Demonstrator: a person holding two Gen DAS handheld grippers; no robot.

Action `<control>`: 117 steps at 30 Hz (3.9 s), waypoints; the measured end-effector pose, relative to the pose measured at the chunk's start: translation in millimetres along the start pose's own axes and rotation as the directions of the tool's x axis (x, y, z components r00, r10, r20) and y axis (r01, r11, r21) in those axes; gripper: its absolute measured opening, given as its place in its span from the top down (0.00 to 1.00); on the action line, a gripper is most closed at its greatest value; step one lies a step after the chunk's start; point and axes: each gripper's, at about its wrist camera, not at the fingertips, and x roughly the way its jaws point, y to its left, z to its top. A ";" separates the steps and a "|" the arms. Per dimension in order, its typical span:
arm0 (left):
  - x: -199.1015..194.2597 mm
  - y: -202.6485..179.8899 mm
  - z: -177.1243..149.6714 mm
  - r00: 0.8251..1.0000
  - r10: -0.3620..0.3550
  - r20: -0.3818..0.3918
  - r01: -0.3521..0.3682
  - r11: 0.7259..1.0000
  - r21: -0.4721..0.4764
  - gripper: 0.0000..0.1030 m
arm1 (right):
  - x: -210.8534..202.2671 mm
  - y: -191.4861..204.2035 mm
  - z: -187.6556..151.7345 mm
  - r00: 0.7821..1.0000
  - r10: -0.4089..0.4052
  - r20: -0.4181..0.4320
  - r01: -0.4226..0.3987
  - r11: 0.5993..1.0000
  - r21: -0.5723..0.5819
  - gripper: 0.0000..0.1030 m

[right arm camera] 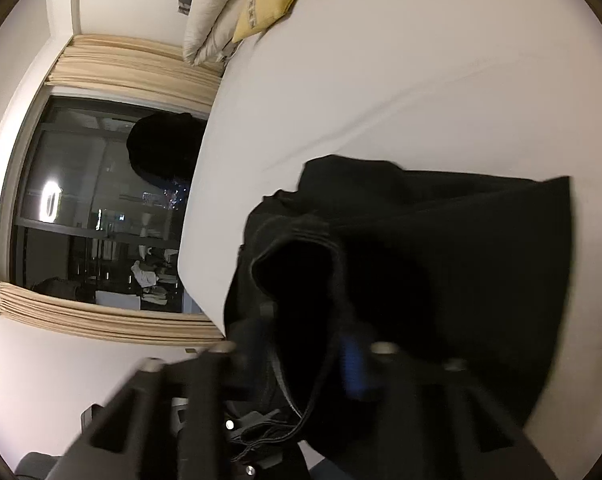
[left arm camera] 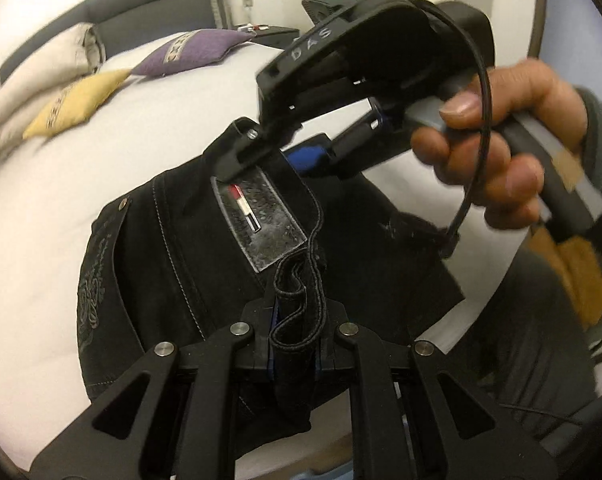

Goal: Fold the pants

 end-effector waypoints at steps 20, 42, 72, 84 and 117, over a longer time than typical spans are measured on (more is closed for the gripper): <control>64.5 -114.2 23.5 1.000 0.014 -0.021 -0.007 0.959 0.282 0.89 | -59.4 -55.4 -18.1 0.988 -0.114 0.104 0.116 0.993 -0.006 0.87; 29.6 -135.9 -57.8 0.980 -0.039 0.193 -0.054 0.888 0.456 0.33 | -102.1 -69.9 -26.3 0.977 -0.097 0.188 0.091 0.995 0.040 0.52; 50.2 58.8 -51.8 0.982 0.065 -0.176 -0.094 0.983 -0.161 0.29 | -93.6 -24.5 -80.8 0.965 0.078 0.250 -0.076 0.997 -0.020 0.63; 58.2 55.4 -44.5 0.981 0.053 -0.189 -0.085 0.983 -0.164 0.29 | -5.0 -25.3 -5.1 0.989 -0.051 0.136 0.053 0.999 -0.011 0.69; 70.5 162.1 -57.5 0.934 -0.304 -0.185 0.185 0.858 -0.479 0.34 | -36.2 -45.6 -60.7 0.975 -0.196 0.107 0.191 0.980 0.048 0.42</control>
